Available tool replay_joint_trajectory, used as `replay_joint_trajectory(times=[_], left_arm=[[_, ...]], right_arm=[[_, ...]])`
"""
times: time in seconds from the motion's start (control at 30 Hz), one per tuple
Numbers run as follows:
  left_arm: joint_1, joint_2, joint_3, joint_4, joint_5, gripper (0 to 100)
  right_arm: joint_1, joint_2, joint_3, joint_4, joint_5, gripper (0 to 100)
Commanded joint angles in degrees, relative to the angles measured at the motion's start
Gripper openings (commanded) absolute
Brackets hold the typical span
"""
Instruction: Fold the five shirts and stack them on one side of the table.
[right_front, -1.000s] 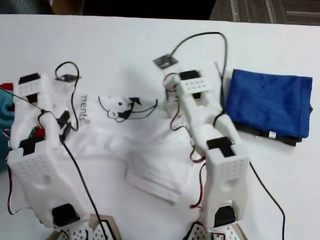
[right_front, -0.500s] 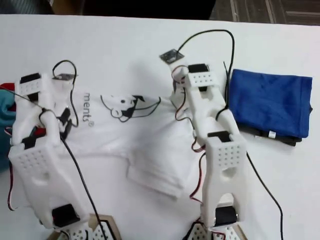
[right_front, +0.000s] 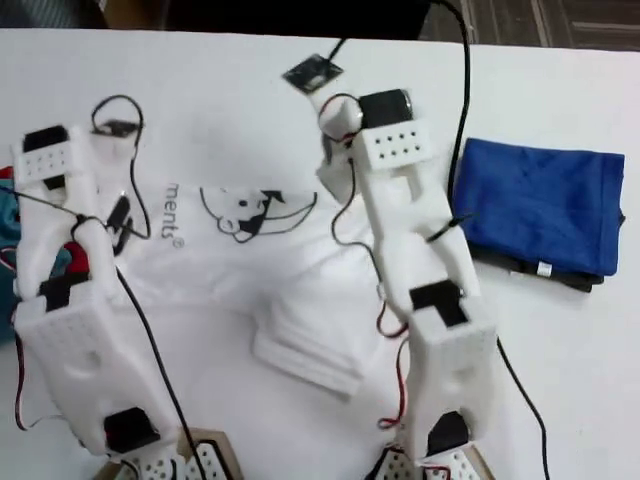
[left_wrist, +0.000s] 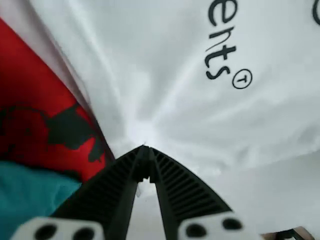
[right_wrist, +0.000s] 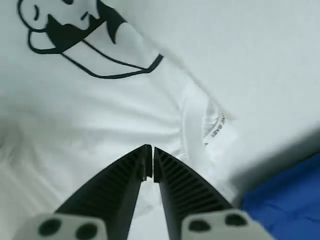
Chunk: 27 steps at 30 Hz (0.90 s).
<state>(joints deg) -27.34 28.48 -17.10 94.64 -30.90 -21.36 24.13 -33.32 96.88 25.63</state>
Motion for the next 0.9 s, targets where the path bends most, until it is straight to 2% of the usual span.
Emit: replay_joint_trajectory(times=[0.0,0.13,0.27,0.4,0.57,0.87], left_arm=[[-0.26,-5.89,-1.98,0.88,-0.88,3],[-0.70,-3.08,-1.98,-1.67,-0.88,3],[-0.70,2.64,-2.42,-4.92,-0.44,3],[-0.62,7.30,-2.42,-9.41,1.49,3],[-0.35,10.99,-2.42,-12.40,3.34,3],[-0.44,13.71,-2.42,-13.10,5.71,3]], right_arm=[[-4.53,-10.51,11.34,0.22,0.79,2.0],[-8.66,-19.91,31.03,-6.11,4.22,2.0],[-10.42,-27.82,50.29,-15.60,4.48,2.0],[-14.81,-31.87,63.91,-21.58,6.07,2.0],[-22.73,-31.96,73.05,-27.21,6.77,2.0],[-29.14,-32.04,78.15,-30.11,6.77,2.1]])
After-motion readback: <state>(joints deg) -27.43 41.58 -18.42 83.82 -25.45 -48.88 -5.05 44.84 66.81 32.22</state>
